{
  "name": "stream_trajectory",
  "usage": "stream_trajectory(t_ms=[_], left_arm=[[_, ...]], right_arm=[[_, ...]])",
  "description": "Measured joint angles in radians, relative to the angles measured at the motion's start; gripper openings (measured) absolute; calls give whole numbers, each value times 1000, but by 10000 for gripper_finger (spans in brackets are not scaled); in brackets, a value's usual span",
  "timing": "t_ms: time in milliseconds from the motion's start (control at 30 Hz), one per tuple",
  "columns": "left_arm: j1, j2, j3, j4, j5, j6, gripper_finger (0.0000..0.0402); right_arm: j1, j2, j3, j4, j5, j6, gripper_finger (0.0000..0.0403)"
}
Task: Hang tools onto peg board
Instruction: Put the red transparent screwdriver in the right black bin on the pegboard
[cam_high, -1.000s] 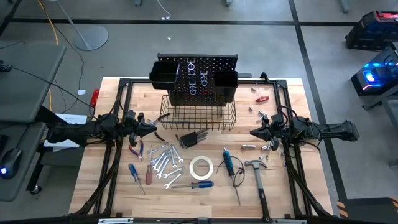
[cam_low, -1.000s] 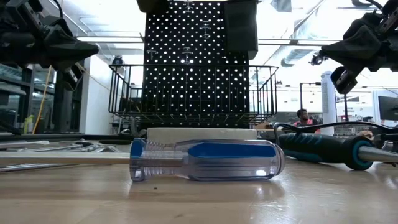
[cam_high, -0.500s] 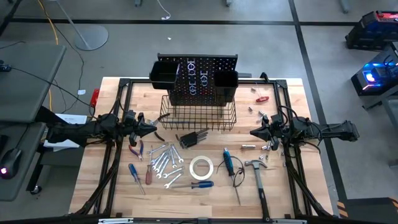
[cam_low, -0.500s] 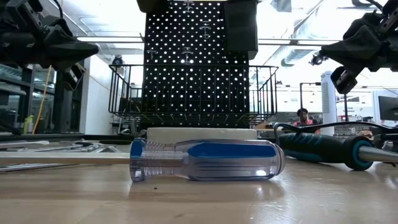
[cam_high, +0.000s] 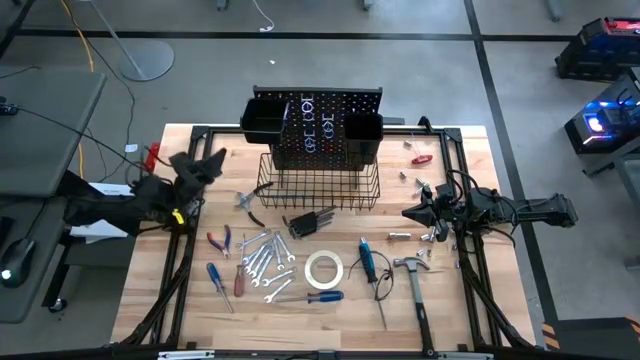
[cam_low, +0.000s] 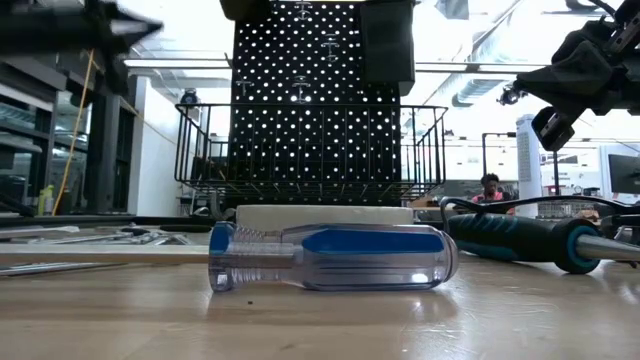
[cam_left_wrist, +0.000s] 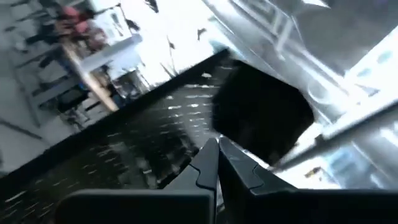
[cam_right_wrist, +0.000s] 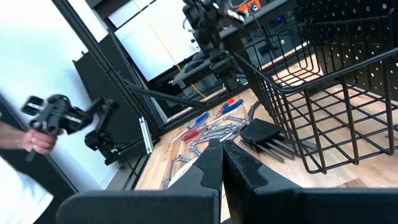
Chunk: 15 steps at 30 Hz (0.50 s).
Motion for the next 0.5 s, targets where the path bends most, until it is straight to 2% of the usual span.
stream_trajectory(t_ms=[267,300,367,500], left_arm=[[-1,426,380,-131,252,294,0],[-1,464,428,-165,271,304,0],[-2,526,527,-233,289,283,0],[-2,585,726,-386,290,213,0]], right_arm=[[0,0,0,0,3,-25,0],[0,0,0,7,29,-54,0],[-1,0,0,75,145,-64,0],[-1,0,0,423,426,157,0]])
